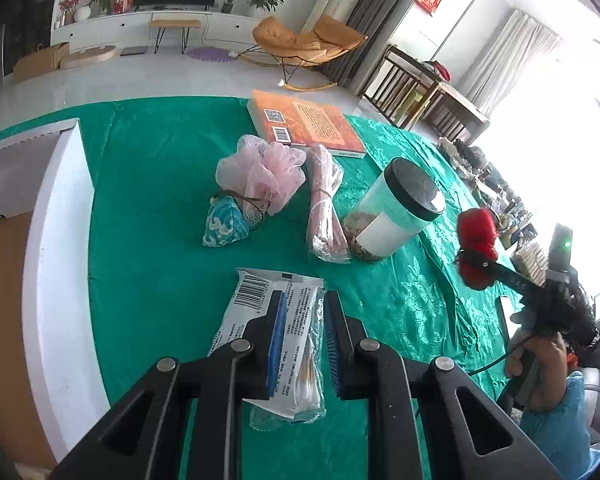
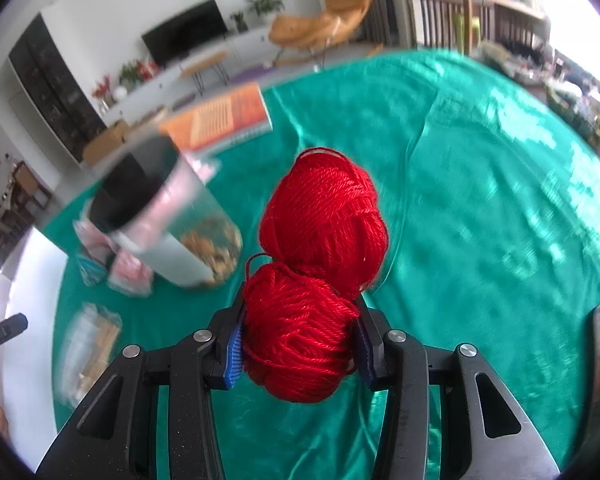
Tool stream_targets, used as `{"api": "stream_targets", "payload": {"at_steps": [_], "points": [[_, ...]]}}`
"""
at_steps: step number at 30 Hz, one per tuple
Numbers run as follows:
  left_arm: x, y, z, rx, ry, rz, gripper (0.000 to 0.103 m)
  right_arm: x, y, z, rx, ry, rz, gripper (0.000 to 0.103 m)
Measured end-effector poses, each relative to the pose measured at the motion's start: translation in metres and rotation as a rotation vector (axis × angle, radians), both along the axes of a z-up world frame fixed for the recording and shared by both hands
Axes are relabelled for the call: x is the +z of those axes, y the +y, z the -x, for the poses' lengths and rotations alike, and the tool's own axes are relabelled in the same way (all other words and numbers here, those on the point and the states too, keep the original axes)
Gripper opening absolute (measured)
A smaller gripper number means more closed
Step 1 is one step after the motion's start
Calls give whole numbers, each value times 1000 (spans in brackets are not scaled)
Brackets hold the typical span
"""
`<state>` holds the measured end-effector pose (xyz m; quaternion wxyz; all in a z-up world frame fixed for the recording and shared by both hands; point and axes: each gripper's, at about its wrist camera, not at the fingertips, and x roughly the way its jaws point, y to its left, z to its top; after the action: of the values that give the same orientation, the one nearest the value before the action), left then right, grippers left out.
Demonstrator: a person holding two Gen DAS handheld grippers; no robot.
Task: Organize soft objects
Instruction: 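Carry both items over the white box and open both grippers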
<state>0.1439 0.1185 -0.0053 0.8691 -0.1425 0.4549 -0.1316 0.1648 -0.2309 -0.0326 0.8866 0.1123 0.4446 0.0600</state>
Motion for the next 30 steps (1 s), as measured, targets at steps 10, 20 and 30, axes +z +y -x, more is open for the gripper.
{"api": "stream_targets", "payload": {"at_steps": [10,20,30], "points": [[-43,-37,-11,-40,-12,-309,100,19,8,46,70,-63,-58,47],[-85,-31,-37,-20,107,-246,56,1,26,73,93,-42,-115,47],[23,45,61,118,-66,-61,55,66,85,82,280,-108,-95,47]]}}
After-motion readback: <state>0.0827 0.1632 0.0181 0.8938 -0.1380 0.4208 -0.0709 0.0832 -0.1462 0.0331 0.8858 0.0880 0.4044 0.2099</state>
